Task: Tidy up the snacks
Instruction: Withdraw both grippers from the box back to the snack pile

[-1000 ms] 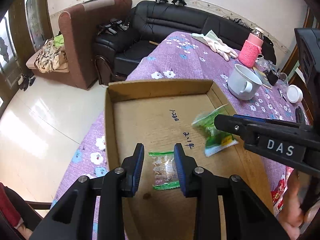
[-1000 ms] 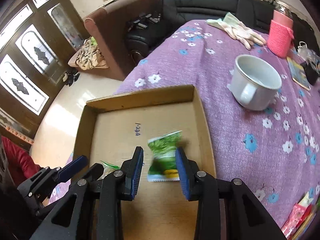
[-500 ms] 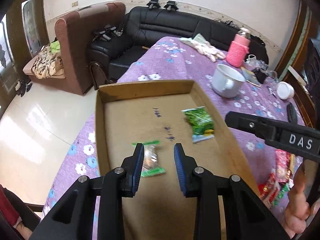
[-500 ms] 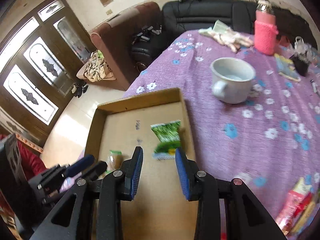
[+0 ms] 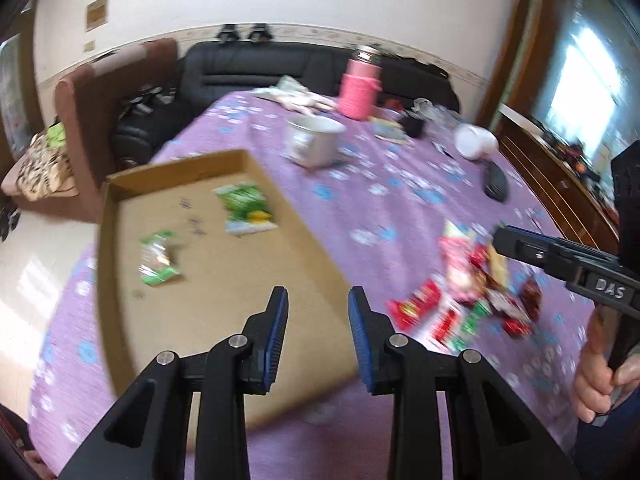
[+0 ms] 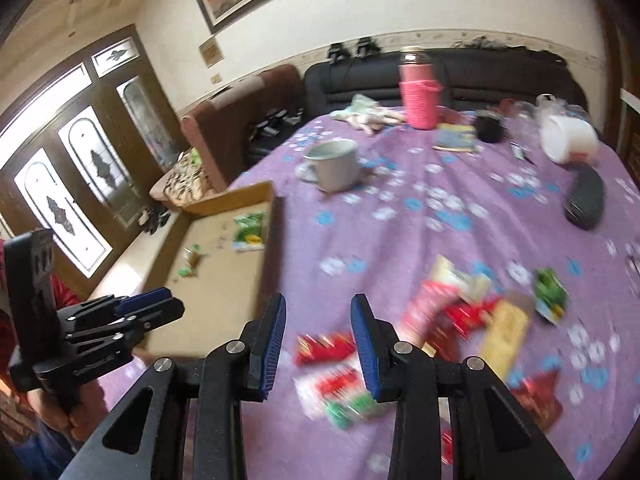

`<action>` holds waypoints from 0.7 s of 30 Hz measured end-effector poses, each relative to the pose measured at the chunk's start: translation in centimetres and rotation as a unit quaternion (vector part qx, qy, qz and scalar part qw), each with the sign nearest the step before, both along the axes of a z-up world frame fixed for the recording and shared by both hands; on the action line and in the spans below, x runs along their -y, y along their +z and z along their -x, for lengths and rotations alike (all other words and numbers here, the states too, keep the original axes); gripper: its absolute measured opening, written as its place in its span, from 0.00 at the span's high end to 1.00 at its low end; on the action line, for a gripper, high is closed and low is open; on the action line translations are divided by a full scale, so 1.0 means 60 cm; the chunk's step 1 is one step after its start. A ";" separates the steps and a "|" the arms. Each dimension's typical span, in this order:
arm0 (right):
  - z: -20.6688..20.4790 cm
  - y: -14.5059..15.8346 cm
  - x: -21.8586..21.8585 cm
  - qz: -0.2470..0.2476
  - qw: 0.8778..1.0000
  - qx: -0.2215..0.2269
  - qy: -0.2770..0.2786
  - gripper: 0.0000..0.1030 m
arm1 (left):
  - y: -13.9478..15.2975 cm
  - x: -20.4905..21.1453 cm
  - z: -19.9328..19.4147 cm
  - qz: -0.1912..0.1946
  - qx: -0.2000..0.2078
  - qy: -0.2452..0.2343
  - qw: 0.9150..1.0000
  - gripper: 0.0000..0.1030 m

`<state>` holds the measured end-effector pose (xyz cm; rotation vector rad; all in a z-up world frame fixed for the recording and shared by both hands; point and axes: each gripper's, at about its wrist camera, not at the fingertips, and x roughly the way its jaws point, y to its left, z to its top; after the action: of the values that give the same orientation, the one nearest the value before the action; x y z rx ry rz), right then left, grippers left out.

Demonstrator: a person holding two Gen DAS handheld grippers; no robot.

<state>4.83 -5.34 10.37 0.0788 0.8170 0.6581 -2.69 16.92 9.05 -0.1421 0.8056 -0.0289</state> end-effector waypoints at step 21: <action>-0.013 -0.083 0.131 -0.121 0.984 -0.127 -0.029 0.65 | -0.116 0.230 -0.085 -0.105 -0.078 -0.098 0.987 0.71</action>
<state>5.58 -13.21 5.41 0.4130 0.9727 0.6984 2.42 3.11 2.12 0.1366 0.9710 -0.1194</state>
